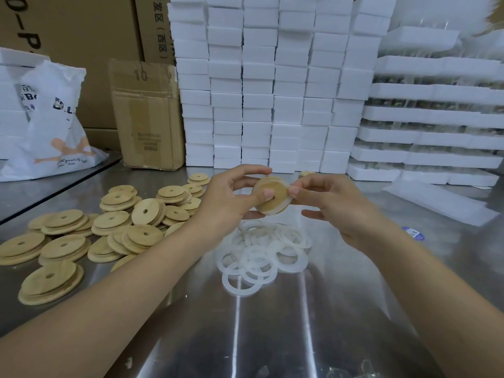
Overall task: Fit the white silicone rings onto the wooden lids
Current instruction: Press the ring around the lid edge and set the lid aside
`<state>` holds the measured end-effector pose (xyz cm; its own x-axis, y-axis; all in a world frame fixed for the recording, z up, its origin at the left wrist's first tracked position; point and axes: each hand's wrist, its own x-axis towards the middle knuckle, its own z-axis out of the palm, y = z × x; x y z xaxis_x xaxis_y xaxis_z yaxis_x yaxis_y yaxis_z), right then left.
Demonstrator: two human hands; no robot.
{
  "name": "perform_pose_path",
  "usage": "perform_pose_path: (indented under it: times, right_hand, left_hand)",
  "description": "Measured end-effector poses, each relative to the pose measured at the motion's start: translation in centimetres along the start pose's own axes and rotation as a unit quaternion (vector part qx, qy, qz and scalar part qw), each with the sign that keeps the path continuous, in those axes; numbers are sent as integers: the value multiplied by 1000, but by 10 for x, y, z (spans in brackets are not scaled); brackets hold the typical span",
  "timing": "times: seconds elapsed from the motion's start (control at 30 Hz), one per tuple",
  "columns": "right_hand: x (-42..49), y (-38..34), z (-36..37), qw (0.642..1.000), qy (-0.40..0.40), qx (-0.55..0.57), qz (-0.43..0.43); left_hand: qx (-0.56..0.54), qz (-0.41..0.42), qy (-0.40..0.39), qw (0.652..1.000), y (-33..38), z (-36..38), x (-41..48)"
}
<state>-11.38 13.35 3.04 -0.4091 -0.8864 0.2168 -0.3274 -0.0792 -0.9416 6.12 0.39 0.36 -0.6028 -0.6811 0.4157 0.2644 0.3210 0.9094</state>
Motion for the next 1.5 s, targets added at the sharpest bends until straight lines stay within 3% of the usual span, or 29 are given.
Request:
perform_pose_path:
  times: [0.13,0.47,0.73,1.2,1.5]
  right_hand:
    - [-1,0,-7,999,-44,-21,13]
    - [0,13,5,999,-20,-34,-5]
    - [2,17,15,995,26,-70,-66]
    - [2,7,-18,994,-71,-89,4]
    - [2,18,4,992,-82,-90,-16]
  left_hand:
    - [-12,-7,-9,1000,-1,1,-2]
    - [-46,-34,20,998,-8,6,-7]
    - [90,34,-24,995,-12,9,-10]
    - [-2,-20,-86,996,-2,-3,-7]
    - [-92,-62,-18,994,-11,-10,0]
